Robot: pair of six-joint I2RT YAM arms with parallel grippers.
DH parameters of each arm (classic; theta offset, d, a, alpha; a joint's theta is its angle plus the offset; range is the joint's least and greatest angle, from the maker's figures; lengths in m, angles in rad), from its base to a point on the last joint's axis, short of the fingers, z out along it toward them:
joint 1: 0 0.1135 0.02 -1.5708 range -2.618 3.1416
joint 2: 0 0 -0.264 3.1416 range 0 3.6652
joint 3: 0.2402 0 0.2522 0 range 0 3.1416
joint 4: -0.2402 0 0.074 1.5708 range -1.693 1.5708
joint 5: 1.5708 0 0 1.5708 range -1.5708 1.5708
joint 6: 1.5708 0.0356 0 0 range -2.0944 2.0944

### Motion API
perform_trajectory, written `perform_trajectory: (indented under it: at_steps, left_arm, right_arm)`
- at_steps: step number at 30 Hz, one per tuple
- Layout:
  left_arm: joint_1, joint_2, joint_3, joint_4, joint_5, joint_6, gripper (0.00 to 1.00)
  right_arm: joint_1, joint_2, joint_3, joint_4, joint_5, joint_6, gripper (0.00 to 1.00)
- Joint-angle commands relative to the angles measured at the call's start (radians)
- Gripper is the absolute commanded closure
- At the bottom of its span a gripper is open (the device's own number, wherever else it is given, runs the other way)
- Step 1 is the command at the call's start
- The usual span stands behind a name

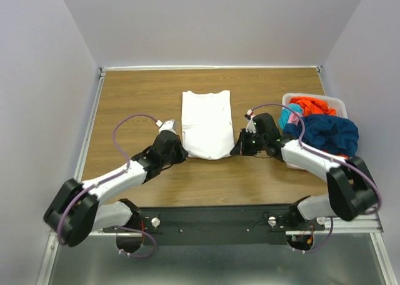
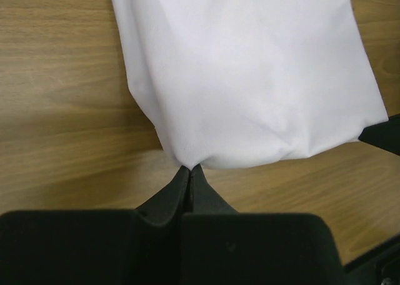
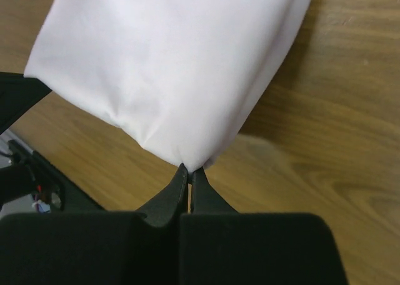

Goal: Fold and stack the t-shirts
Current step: Fold the tshirt

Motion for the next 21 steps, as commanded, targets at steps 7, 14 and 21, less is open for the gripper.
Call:
perform_trajectory:
  at_steps: [7,14,21]
  left_arm:
    - [-0.106,-0.412,-0.053,-0.186,-0.090,-0.130,1.00]
    - [-0.106,-0.474,0.013,-0.186,-0.122,-0.095,1.00]
    - [-0.104,-0.318,0.147,-0.177,-0.241,-0.051,1.00]
  right_arm:
    - [0.032,-0.408,-0.010,-0.244,-0.027,0.029,0.99]
    - [0.032,-0.450,0.062,-0.290,0.052,0.034,0.99]
    - [0.030,-0.348,0.153,-0.309,0.151,0.032,0.99]
